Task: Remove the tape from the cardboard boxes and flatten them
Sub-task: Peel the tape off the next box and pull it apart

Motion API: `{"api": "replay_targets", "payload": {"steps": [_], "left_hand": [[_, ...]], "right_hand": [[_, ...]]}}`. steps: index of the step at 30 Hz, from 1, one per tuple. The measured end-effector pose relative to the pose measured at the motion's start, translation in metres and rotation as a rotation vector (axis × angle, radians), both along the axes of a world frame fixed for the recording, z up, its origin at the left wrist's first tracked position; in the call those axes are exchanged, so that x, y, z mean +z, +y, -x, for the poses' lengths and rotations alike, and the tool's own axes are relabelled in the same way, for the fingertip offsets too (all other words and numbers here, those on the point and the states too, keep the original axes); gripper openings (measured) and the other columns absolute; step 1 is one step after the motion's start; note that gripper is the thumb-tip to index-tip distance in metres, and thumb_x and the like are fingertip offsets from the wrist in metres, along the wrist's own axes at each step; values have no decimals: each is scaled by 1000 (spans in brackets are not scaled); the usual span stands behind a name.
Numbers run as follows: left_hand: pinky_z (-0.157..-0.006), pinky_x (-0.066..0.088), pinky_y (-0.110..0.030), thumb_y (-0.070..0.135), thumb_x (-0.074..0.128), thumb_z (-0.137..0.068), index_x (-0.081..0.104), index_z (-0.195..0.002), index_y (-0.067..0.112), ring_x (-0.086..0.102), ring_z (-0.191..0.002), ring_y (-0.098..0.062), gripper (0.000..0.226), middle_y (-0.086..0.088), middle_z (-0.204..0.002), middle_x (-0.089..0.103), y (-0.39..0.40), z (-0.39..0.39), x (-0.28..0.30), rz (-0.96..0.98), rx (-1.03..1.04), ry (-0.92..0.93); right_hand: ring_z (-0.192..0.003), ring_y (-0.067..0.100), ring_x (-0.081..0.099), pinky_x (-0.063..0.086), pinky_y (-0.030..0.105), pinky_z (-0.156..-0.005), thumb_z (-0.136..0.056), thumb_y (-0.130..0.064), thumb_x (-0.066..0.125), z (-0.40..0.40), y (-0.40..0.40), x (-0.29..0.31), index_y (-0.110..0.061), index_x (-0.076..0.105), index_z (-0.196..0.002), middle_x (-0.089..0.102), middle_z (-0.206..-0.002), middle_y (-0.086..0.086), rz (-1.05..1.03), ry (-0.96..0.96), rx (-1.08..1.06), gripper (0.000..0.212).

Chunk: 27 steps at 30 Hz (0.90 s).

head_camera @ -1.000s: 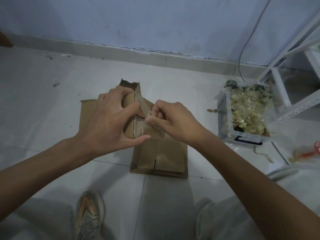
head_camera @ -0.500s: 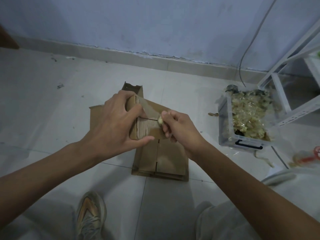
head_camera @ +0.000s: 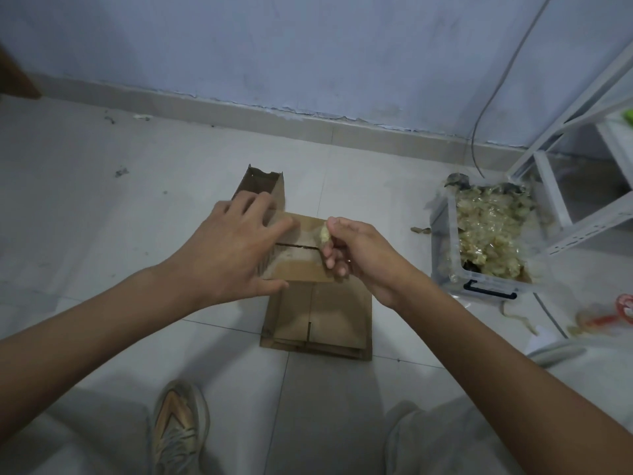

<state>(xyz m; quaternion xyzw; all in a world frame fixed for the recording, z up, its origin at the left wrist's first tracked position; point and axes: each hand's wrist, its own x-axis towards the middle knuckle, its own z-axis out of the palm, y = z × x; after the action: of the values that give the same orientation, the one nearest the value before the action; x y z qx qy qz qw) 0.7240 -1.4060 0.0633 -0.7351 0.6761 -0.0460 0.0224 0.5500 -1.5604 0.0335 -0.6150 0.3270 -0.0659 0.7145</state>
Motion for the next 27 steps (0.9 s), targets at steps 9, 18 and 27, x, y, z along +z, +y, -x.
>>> {"api": "replay_targets", "payload": {"steps": [9,18,27], "left_hand": [[-88,47,-44,79,58,-76,55,-137,41,50,-113,-28,71,-10,-128,50,0,-3,7,-22,24,-63],[-87,47,-46,77,61,-76,57,-136,40,50,-112,-30,71,-11,-128,50,-5,8,4,-18,34,-70],[-90,45,-47,74,67,-74,59,-135,38,50,-115,-31,71,-13,-128,51,-5,10,-1,-26,20,-118]], "right_hand": [[-63,11,66,50,27,-57,-107,-36,57,3,-5,0,-16,60,-87,71,-72,-2,743,193,-62,28],[-63,9,59,50,33,-58,-93,-43,77,-2,0,-4,-15,57,-77,65,-68,-4,731,152,-146,38],[-72,14,70,57,30,-63,-89,-32,82,-1,-1,1,-16,66,-100,73,-83,2,399,205,-93,25]]}}
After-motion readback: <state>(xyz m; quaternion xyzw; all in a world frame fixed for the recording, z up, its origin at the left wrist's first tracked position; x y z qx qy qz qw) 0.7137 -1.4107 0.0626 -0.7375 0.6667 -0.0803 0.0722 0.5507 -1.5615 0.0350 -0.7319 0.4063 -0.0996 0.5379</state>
